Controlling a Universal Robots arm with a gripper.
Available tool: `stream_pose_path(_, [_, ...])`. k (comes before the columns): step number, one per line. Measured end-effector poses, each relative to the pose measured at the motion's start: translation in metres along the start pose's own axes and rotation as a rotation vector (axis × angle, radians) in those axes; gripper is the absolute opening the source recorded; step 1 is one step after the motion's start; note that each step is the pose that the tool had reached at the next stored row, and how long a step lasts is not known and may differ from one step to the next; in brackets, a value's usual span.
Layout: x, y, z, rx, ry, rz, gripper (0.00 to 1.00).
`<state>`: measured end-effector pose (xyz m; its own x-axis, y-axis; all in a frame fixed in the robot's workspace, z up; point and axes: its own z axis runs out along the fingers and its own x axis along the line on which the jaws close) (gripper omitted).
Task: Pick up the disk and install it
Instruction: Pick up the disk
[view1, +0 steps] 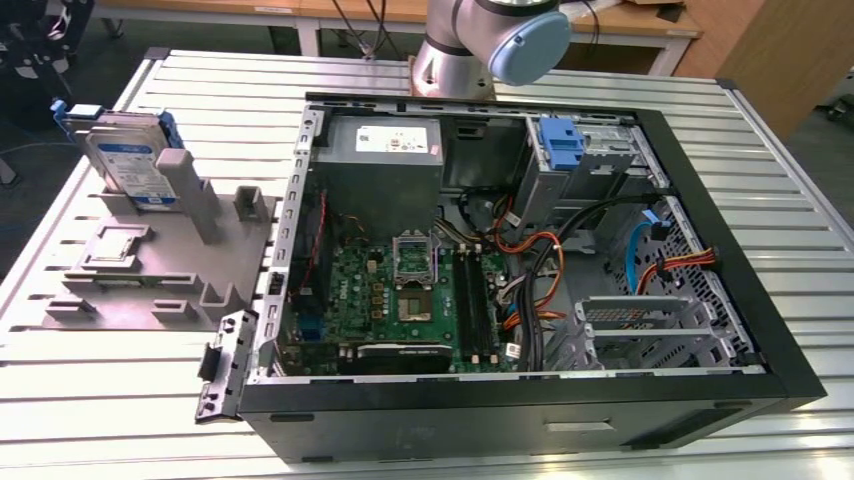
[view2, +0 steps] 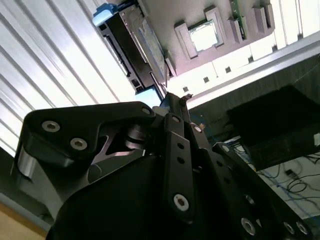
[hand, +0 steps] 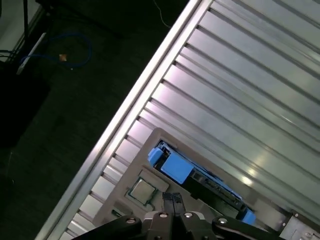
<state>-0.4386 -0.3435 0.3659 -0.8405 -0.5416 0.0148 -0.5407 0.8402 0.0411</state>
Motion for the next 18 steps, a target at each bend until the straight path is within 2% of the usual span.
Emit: stream_pose_path(18, [0.0000, 0.0000, 0.0011, 0.0047, 0.0130, -0.317, 0.10])
